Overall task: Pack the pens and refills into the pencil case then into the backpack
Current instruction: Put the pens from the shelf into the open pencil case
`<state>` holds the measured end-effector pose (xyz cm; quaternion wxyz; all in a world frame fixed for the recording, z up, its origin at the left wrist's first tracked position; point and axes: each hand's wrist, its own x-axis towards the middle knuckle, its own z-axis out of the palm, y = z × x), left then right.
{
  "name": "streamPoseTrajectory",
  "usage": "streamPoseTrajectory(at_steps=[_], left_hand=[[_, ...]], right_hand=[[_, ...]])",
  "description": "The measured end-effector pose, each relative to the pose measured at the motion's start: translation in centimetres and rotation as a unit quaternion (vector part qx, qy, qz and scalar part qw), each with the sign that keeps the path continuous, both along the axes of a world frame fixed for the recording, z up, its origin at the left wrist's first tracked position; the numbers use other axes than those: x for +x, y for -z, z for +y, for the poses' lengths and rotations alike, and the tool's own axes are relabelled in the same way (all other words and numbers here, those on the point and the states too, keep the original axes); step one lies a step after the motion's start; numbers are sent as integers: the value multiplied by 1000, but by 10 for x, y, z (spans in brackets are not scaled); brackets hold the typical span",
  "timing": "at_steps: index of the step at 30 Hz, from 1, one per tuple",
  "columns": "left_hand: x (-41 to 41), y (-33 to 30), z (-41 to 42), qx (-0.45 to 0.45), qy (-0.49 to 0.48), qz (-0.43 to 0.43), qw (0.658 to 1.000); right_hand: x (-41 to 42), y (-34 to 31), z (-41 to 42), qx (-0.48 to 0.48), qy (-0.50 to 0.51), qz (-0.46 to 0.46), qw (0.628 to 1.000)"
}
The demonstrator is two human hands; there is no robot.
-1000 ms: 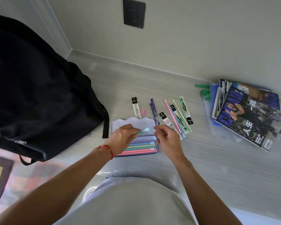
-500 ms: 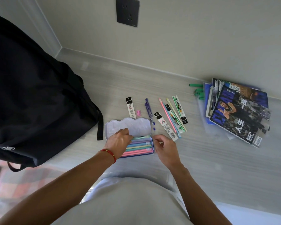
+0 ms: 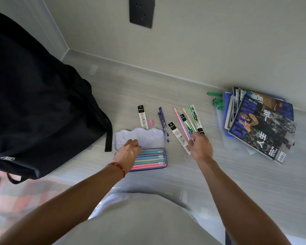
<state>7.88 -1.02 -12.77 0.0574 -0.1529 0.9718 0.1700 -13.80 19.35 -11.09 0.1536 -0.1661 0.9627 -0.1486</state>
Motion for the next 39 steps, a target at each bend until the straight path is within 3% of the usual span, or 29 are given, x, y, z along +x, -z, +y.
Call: streamPoseTrajectory(at_steps=[5,11,16,19,22,25,26,27,30,32,34,36,39], left_hand=[[9,-1,2,19,4,24,1000],[14,-5,5,41,-22,52,998],[11,-11,14,51,-55,96,993],[2,-27,21,117,-111,136,978],[-16,-54,29,256,-236,111,931],[-35,-73,32,479,-368,73,793],[-37,-75,31,510,-383,76,766],[-37,-76,29,513,-388,80,762],[-27,-79,24,491,-403,103,766],[-17,-80,15,439,-401,146,790],[-5,-79,5,302,-345,183,870],[2,-79,0,150,-212,212,942],[0,-68,6,57,-19,132,989]], right_hand=[[-5,7,-7,93,-24,7,995],[-16,6,-12,137,-43,-31,989],[-19,0,-9,122,-66,-49,989],[-9,-17,-9,64,-87,-55,993],[24,-40,-12,-77,-127,-165,975],[62,-53,-20,-145,-183,-257,938],[71,-53,-22,-149,-199,-268,931],[79,-53,-24,-153,-209,-275,926],[87,-53,-25,-173,-218,-271,921],[82,-55,-20,-168,-234,-252,924],[74,-55,-14,-143,-269,-213,928],[68,-54,-13,-127,-301,-178,928],[71,-58,-22,-187,-254,-206,926]])
